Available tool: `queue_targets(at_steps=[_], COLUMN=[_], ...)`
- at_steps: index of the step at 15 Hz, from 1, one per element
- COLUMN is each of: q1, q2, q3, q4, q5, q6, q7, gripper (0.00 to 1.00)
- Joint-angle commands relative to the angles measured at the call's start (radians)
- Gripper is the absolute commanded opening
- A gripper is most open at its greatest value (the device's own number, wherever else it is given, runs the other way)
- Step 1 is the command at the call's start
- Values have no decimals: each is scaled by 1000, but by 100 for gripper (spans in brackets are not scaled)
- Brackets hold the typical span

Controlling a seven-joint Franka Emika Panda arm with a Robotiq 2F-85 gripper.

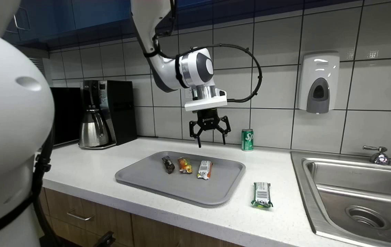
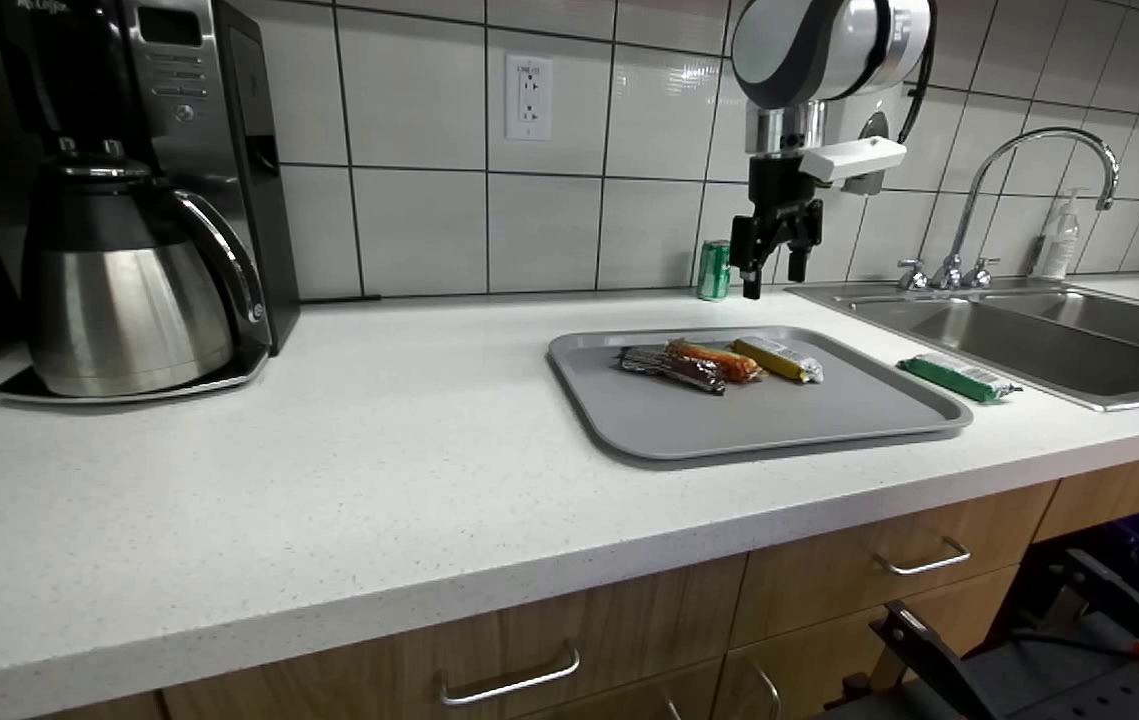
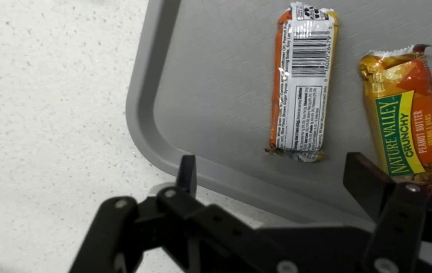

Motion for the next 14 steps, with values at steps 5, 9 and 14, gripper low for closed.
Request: queue_targets(at_steps=[5, 9, 14], q1=[-41, -70, -93], q2=[-120, -172, -224], q3=[-21, -36, -56], q4=[-111, -157, -202], q5=[-18, -6, -8], q6=[15, 18, 16], q7=[-11, -36, -45], gripper=[100, 100, 100])
